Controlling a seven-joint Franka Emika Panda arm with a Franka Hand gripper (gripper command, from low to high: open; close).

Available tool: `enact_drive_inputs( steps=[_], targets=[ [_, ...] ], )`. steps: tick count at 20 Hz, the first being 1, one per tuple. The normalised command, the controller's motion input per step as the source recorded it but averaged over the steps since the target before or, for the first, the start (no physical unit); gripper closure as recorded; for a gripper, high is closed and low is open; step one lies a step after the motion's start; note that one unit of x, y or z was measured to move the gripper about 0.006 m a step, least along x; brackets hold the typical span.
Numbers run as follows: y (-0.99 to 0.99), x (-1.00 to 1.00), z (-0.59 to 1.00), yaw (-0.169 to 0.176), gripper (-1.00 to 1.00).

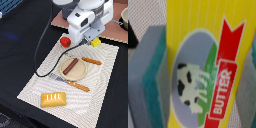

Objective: Interact with the objects in diverse but meaningful ways.

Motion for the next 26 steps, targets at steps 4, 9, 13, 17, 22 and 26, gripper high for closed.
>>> enact_drive_inputs(
  steps=[4,9,13,17,22,26],
  targets=[
    [0.19,0.37,-0.15,0.0,1.0],
    [0.21,0.36,-0.01,0.0,-1.0],
    [0.21,0.36,0.0,0.0,-1.0],
    [0.21,0.35,0.17,0.0,-1.0],
    [0.14,-0.14,1.0,-0.003,-1.0],
    [0.03,-0.11,1.0,-0.04,-1.0]
  ],
)
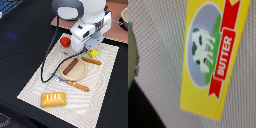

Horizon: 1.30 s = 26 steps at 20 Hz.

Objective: Interact with the objects in diverse but meaningful ways.

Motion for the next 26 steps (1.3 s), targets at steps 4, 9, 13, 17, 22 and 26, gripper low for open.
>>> enact_drive_inputs(
  steps=[4,9,13,17,22,26],
  targets=[
    [-0.18,0.03,0.79,-0.128,-1.0],
    [-0.28,0.04,0.37,-0.234,-1.0],
    [-0.31,0.0,0.16,-0.241,-1.0],
    [-0.48,-0.07,0.02,-0.193,-1.0],
    [-0.58,-0.24,-0.02,-0.153,-1.0],
    [-0.61,-0.38,-0.13,-0.123,-1.0]
  ],
)
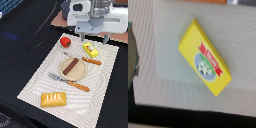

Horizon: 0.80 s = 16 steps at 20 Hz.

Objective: Interact with the objects in diverse but meaningful ways.

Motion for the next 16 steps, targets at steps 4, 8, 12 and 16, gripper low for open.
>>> enact_drive_inputs(
  steps=[4,8,12,16],
  targets=[
    [-0.45,-0.39,-0.2,-0.085,-1.0],
    [-0.24,-0.39,-0.42,-0.054,-1.0],
    [-0.23,-0.43,-0.46,-0.047,-1.0],
    [-0.27,-0.44,-0.46,-0.044,-1.0]
  ],
)
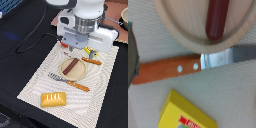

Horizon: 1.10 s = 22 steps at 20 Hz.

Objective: Interact with the objects in diverse but meaningful ways.

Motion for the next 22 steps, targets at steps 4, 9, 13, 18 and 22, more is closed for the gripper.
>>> enact_drive_inputs(
  steps=[4,9,13,18,22],
  targets=[
    [-0.31,-0.37,-0.43,-0.046,-1.0],
    [-0.32,-0.35,-0.43,-0.047,1.0],
    [-0.29,-0.32,-0.41,-0.049,1.0],
    [-0.22,-0.23,-0.32,-0.042,1.0],
    [-0.17,-0.14,-0.14,-0.024,1.0]
  ],
)
